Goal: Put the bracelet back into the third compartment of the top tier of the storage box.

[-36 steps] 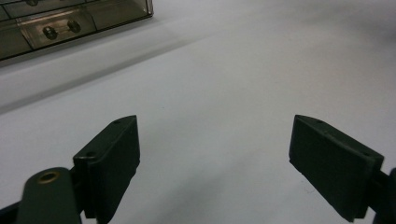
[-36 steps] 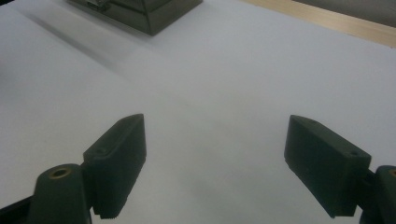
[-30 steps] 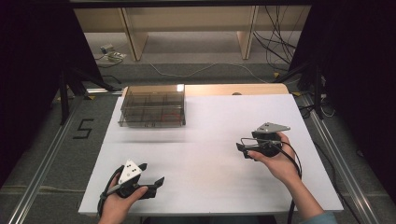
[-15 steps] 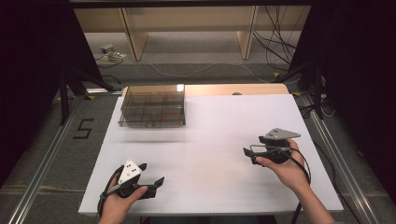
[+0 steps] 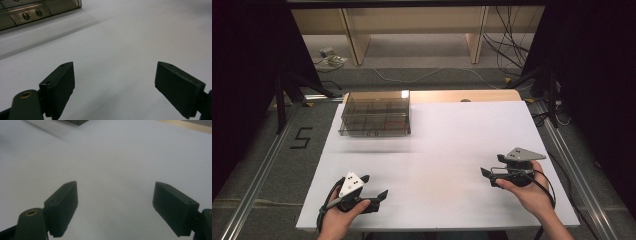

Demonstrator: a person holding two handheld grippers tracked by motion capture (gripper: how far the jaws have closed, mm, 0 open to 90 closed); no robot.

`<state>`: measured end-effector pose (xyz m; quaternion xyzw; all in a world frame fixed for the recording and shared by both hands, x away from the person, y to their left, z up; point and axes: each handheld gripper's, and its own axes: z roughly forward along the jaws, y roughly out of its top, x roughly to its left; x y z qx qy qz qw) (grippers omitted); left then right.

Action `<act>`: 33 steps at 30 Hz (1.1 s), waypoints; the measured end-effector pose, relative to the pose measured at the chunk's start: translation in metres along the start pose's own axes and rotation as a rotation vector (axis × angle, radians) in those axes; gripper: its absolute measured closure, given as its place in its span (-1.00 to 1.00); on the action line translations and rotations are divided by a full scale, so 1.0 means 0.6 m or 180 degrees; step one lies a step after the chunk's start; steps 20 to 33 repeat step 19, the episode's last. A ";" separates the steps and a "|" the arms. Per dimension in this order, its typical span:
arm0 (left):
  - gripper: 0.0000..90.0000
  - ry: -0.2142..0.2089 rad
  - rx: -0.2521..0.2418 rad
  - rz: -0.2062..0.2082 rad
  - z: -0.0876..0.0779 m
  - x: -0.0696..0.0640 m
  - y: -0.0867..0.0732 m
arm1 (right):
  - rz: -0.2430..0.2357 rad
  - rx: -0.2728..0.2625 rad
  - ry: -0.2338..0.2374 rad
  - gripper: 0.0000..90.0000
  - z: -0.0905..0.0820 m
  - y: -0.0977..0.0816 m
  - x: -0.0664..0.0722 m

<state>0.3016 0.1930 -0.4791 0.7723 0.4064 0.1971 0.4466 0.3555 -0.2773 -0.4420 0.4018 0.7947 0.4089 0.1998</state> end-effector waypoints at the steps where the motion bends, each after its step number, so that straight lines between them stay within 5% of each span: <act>1: -0.64 0.0000 0.0000 0.0000 0.000 0.000 0.000 | 0.0006 -0.0008 0.0007 -0.54 -0.003 -0.003 0.000; 15: -0.64 -0.0021 0.0000 0.0019 0.000 -0.002 0.001 | 0.0078 -0.0049 0.0003 -0.55 -0.032 -0.051 0.001; 33: -0.64 -0.0092 -0.0016 0.0076 0.000 -0.015 0.007 | 0.0088 -0.0047 -0.0005 -0.55 -0.037 -0.055 0.002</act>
